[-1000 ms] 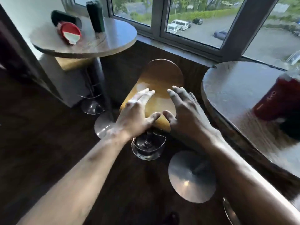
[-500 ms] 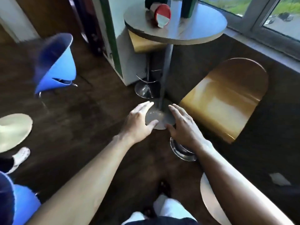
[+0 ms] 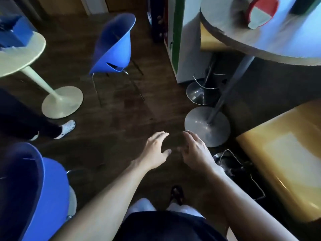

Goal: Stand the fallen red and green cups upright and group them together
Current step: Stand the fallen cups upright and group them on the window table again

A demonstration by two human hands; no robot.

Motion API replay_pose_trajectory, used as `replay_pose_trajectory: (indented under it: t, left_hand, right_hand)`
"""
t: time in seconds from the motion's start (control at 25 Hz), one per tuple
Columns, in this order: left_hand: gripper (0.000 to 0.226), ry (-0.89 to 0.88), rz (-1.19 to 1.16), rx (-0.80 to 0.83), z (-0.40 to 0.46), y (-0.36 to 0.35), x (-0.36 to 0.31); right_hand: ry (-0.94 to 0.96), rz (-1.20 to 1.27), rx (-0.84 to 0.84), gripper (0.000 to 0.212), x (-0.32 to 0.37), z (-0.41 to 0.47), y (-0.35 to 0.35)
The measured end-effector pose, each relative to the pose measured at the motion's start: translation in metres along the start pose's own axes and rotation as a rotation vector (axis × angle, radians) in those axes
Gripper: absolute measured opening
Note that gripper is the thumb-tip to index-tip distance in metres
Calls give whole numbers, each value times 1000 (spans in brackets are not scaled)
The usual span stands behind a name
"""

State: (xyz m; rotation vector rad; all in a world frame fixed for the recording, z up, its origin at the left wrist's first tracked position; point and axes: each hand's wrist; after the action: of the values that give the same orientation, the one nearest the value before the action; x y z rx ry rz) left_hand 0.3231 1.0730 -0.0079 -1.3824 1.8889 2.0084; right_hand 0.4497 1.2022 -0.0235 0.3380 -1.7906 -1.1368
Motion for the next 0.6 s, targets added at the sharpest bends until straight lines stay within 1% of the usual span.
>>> replay_pose_trajectory:
  t: [0.12, 0.24, 0.48, 0.6]
  left_hand:
    - [58, 117, -10, 15, 2, -9, 25]
    - [56, 189, -31, 13, 15, -10, 49]
    - [54, 198, -72, 52, 64, 7, 97]
    - [54, 178, -61, 70, 87, 26, 127]
  right_hand:
    - [-27, -14, 87, 64, -6, 17, -16]
    - [-39, -40, 140, 61, -9, 39, -29]
    - [-112, -69, 226, 61, 10, 94, -62]
    - [-150, -71, 230, 61, 26, 123, -73]
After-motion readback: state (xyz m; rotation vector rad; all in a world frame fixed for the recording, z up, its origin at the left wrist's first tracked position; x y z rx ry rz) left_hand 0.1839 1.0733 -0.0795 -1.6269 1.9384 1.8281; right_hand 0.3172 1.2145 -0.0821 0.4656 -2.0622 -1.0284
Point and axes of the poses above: each hand's wrist, its own z-axis towards the middle knuckle, its own y-axis out of the back of the hand, x = y × z, and after that the axes turned 1 degree about x, right-handed
